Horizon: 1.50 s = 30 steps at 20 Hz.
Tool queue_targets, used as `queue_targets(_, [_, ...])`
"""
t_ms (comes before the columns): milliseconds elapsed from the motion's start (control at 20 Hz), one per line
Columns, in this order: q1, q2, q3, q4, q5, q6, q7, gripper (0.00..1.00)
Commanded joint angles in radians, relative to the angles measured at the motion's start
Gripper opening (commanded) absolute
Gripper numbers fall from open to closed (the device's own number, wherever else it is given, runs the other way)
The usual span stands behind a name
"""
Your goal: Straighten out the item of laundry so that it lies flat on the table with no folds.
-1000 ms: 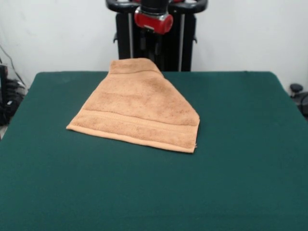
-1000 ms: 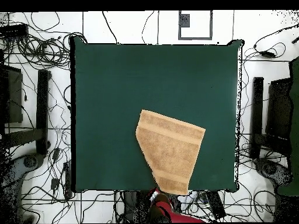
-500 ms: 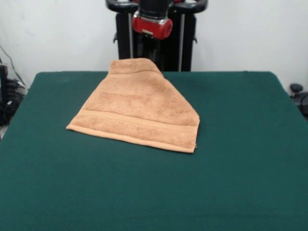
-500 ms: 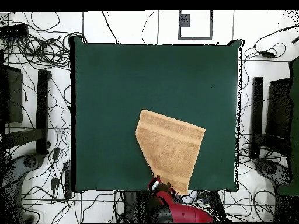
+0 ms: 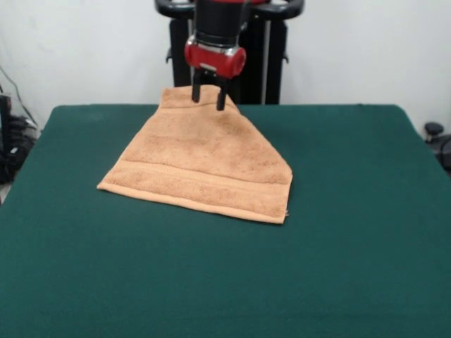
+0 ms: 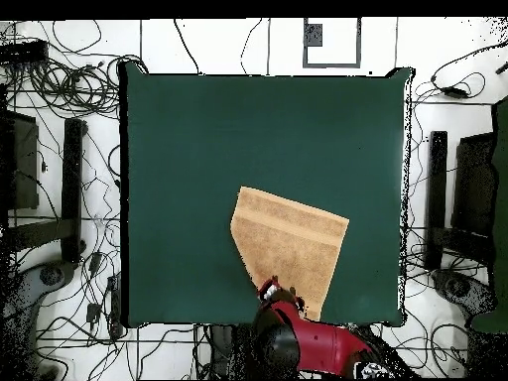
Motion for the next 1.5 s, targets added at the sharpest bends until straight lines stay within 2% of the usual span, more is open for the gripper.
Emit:
queue_targets(50, [0.04,0.067,0.156,-0.19,0.067,0.089,0.071,1.0])
queue_targets(350, [0.05,0.079,0.166,-0.251,0.07,0.157,0.047,1.0])
queue_targets(650, [0.066,0.088,0.169,-0.283,0.099,0.192,0.071,1.0])
queue_targets(750, [0.074,0.082,0.174,-0.297,0.083,0.216,0.047,1.0])
queue_targets(850, [0.066,0.079,0.205,-0.323,0.004,0.217,-0.029,1.0])
queue_targets(900, [0.038,0.074,0.25,-0.329,-0.042,0.229,-0.076,1.0])
queue_targets(1150, [-0.156,0.092,0.526,-0.337,-0.223,0.382,-0.305,1.0])
queue_targets(1500, [-0.258,0.085,0.651,-0.343,-0.351,0.555,-0.428,1.0])
